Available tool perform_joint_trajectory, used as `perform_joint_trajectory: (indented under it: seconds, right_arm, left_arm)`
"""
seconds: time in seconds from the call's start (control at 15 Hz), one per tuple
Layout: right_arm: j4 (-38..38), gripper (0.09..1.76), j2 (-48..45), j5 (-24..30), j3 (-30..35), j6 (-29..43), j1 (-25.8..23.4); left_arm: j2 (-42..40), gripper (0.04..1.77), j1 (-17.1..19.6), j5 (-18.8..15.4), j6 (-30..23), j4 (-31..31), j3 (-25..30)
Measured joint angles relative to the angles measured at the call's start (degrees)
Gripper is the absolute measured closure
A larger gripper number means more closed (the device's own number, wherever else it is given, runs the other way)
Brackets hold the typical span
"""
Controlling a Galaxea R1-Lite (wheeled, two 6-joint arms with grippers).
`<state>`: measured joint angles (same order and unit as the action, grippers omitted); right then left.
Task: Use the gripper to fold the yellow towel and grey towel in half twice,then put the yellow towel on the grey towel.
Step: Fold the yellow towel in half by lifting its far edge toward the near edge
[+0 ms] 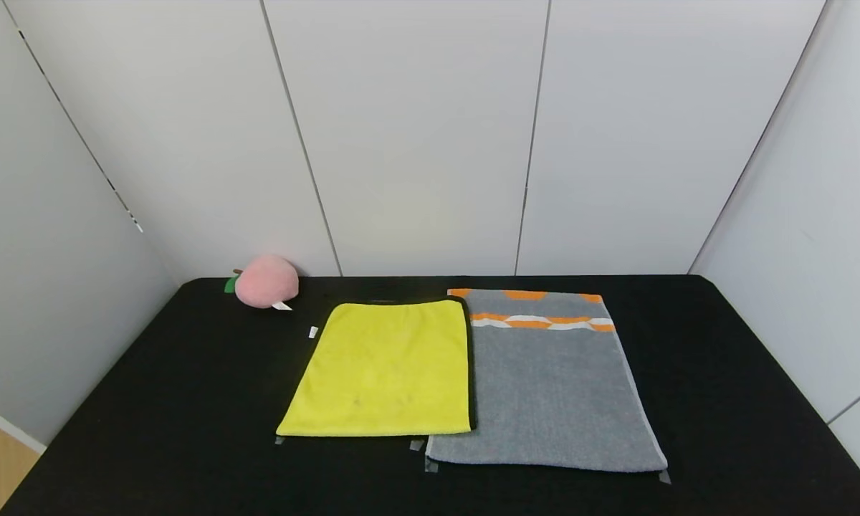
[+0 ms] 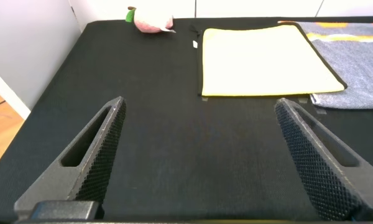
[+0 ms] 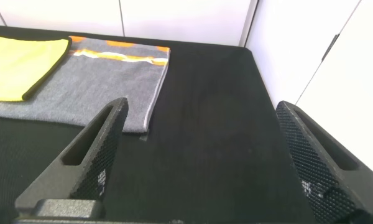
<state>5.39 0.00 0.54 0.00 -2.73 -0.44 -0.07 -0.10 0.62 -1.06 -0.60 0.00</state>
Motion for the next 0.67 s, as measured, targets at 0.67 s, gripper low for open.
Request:
perform_joint_trajectory:
  seconds: [0.67]
  right_arm:
    - [-4.05, 0.14, 0.16, 0.26, -1.12, 0.35, 0.2]
  left_arm:
    - [0.02, 0.09, 0.0, -0.22, 0.9, 2.05, -1.1]
